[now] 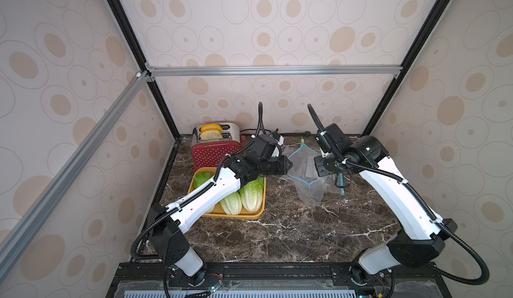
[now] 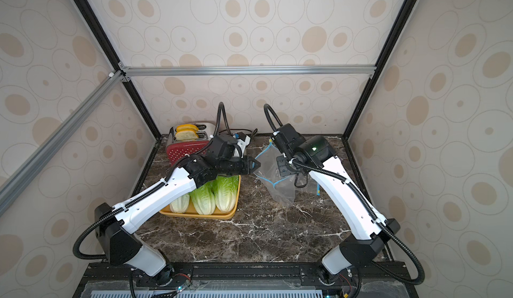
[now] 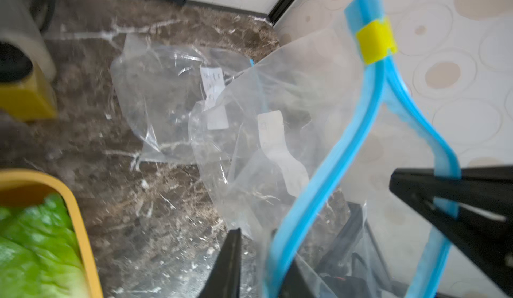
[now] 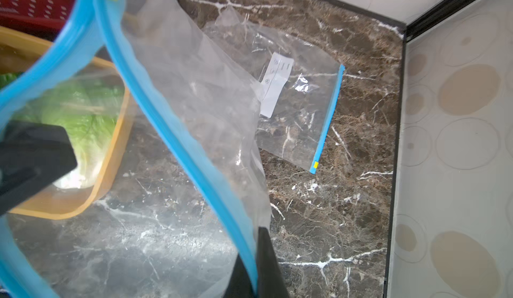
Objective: Put the chinese cabbages into a zipper bag and zip it
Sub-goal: Open the zipper of the food storage bag, then pick up the Chinese cabbage from the basket.
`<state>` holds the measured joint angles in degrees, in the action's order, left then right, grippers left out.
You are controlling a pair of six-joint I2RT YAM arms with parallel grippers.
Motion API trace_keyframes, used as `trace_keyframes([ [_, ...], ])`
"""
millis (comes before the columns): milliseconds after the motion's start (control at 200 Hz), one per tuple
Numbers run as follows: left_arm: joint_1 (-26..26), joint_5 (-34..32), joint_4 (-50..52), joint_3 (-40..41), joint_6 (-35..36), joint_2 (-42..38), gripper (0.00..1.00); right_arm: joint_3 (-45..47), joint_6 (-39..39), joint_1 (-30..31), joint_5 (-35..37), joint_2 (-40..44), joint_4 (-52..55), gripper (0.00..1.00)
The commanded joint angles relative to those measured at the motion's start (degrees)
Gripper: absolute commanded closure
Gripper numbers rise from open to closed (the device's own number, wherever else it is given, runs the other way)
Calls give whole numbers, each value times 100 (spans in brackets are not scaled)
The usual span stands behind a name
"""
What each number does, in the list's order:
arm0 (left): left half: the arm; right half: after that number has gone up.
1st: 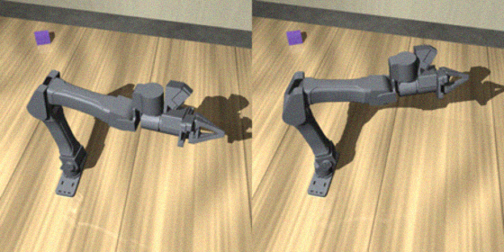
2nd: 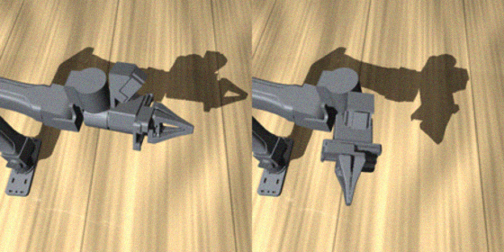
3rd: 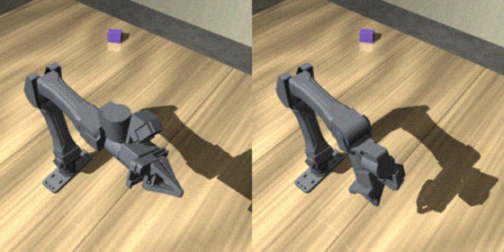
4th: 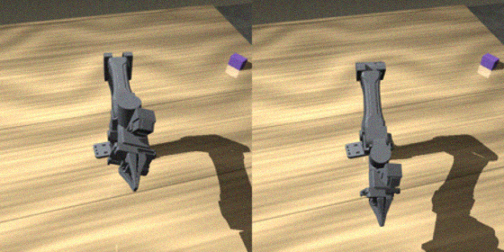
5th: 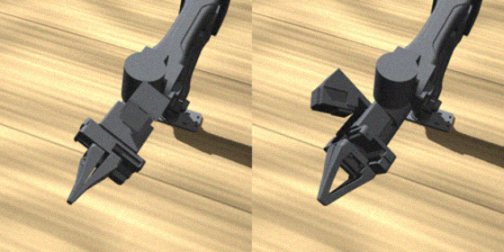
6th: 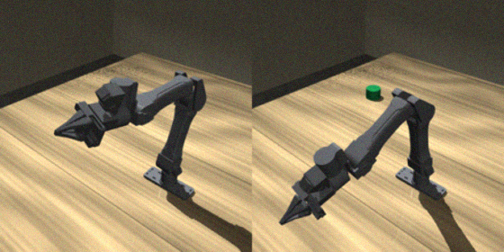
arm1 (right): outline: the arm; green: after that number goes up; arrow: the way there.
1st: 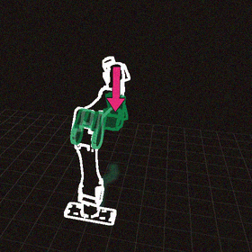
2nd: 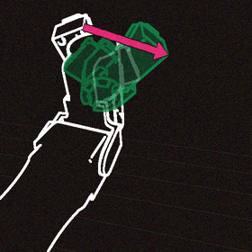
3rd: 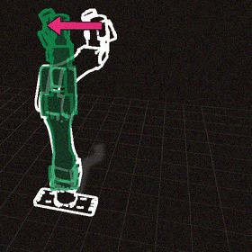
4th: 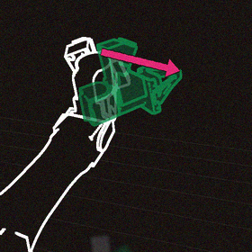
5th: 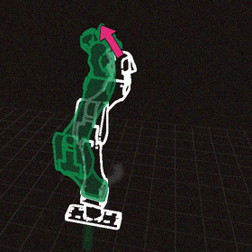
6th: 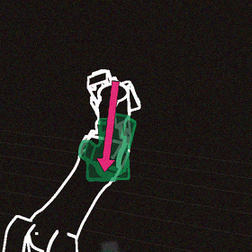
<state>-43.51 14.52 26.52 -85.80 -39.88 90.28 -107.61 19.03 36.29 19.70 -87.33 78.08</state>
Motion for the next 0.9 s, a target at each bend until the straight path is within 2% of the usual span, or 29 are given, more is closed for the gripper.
trace_keyframes([
  [0, 8, -140, 169, 65, 225, -236, 59, -12, 31, -15, -111, -132, -154, 100],
  [85, 28, -663, 628, 280, 612, -615, 44, -64, 40, -11, -12, -290, -52, 100],
  [150, 113, -1232, 921, 549, 773, -973, 39, 92, 17, -5, -190, -314, -224, 100],
  [260, 605, -1603, 1587, 1053, 736, -1518, 27, 215, -25, -13, -609, -393, -438, 100],
  [335, 911, -2333, 2323, 1161, 633, -1710, 23, 232, -52, -2, -906, -428, -538, 100],
  [416, 1106, -2905, 2881, 1265, 524, -1835, 11, 294, -82, 17, -1106, -428, -638, 100],
  [506, 1386, -2866, 2868, 1639, 321, -1904, 1, 391, -99, 10, -1223, -408, -689, 100],
  [581, 1522, -2650, 2564, 1882, 203, -1853, 1, 498, -92, 19, -1287, -365, -784, 100],
  [796, 1835, -2888, 2052, 2216, -120, -1453, 1, 692, -87, 18, -1549, -325, -990, 100],
  [896, 2083, -2518, 1464, 2558, -166, -1251, 1, 717, -81, 23, -1549, -313, -986, 100],
])
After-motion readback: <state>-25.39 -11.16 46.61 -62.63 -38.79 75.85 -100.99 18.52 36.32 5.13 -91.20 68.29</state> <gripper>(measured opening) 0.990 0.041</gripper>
